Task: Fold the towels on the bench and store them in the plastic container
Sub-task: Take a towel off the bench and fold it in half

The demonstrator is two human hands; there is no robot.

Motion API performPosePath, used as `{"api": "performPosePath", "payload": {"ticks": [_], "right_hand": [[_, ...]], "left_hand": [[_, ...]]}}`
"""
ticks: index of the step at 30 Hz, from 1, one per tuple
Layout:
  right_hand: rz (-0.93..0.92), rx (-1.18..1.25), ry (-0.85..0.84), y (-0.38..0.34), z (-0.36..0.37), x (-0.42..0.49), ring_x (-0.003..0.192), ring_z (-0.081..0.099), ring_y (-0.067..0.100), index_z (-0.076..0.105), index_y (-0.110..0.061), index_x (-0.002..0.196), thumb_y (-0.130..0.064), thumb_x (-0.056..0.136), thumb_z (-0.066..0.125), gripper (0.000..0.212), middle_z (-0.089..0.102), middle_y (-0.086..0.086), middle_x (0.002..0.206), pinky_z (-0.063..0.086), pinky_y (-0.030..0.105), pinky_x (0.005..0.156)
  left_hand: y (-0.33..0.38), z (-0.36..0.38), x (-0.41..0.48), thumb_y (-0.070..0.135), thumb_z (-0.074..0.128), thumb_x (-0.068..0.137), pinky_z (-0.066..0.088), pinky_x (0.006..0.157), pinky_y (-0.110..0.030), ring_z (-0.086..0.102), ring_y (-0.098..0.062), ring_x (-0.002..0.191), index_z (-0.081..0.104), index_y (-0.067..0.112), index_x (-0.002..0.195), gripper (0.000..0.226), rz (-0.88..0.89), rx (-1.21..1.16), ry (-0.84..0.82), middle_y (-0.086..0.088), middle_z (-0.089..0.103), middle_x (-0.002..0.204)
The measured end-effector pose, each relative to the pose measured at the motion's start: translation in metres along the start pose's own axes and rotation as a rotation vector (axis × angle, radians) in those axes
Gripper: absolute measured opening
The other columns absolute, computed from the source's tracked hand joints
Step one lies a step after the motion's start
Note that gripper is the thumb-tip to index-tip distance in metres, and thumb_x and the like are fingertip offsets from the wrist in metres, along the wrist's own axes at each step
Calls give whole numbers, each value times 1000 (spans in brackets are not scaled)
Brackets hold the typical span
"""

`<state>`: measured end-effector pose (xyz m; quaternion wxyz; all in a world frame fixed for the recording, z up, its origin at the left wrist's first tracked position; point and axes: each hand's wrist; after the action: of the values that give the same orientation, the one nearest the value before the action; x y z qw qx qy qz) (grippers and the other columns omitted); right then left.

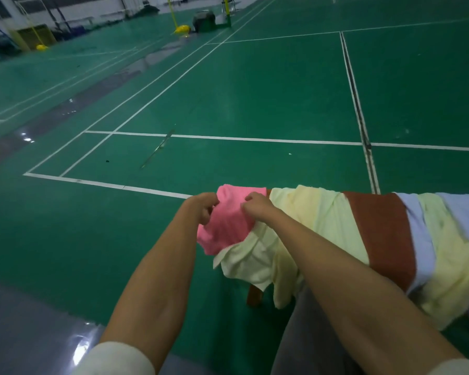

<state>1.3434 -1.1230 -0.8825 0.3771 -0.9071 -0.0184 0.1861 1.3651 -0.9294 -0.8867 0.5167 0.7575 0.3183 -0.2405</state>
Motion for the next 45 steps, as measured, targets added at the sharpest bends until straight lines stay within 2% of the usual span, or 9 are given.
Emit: {"api": "performPosePath", "payload": {"ticks": [7,14,19,23,30,33,36,41,45], "right_hand": [[145,179,-153,25,-14,-19,105,56,28,47,-13,133,-31,92,64,48,54,9,126,54,42,85],[92,358,-90,8,-33,-16,109,58,27,54,-14,133,-39,99,58,43,61,7,125,49,41,88],[123,800,-74,-22,-60,-21,74,62,21,65,-10,102,-70,97,42,64,68,5,85,52,27,57],[145,1088,-172,-30,-86,-13,109,65,39,63,3,123,-88,86,25,106,68,24,119,57,46,92],[172,1068,-201,-28,-127,-25,59,49,20,59,-18,68,-95,77,32,83,50,5,61,44,28,66],[109,1259,-141,-17,-136,-32,46,54,15,60,-22,60,-83,83,53,66,55,0,53,46,23,46],[43,1407,-54,-6,-154,-38,75,71,22,74,-15,88,-45,88,73,30,72,7,77,57,32,65],[0,1427,130,-5,-204,-51,60,68,22,69,-13,77,-12,94,63,18,71,8,65,59,30,60],[-46,1395,341,-1,-264,-49,51,57,16,60,-11,72,0,86,70,20,60,4,60,54,25,50]], "left_hand": [[0,9,-37,47,64,97,53,70,-31,65,-22,85,67,9,105,38,-18,172,-93,-9,70,100],[75,7,-58,32,70,84,57,67,-28,71,-22,92,69,1,113,43,449,-298,212,-13,73,108],[123,3,-110,21,66,92,60,70,-37,72,-28,82,58,-6,120,41,548,-462,-206,-19,71,100],[143,7,-151,14,70,83,61,76,-39,69,-30,76,58,-10,109,37,536,-369,-472,-21,69,84],[170,31,-193,24,60,97,60,73,-36,70,-23,71,64,-2,98,26,612,-407,-598,-16,71,78],[180,49,-196,50,59,96,56,91,-41,69,-24,87,72,2,104,50,612,-491,-620,-15,70,94],[190,66,-196,63,33,102,55,91,-40,71,-29,90,74,0,103,75,549,-524,-554,-19,72,97],[214,85,-178,31,42,104,53,55,-23,64,-15,55,60,14,82,33,507,-305,-175,-3,68,64],[234,86,-108,32,73,80,59,71,-34,64,-23,73,68,10,92,26,437,-186,-78,-11,69,90]]}}
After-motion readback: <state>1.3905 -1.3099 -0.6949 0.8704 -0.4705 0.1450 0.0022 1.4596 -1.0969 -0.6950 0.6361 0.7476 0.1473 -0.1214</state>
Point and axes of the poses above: each hand's wrist, its own x-axis towards the middle knuckle, its own z-axis out of the palm, y = z × x
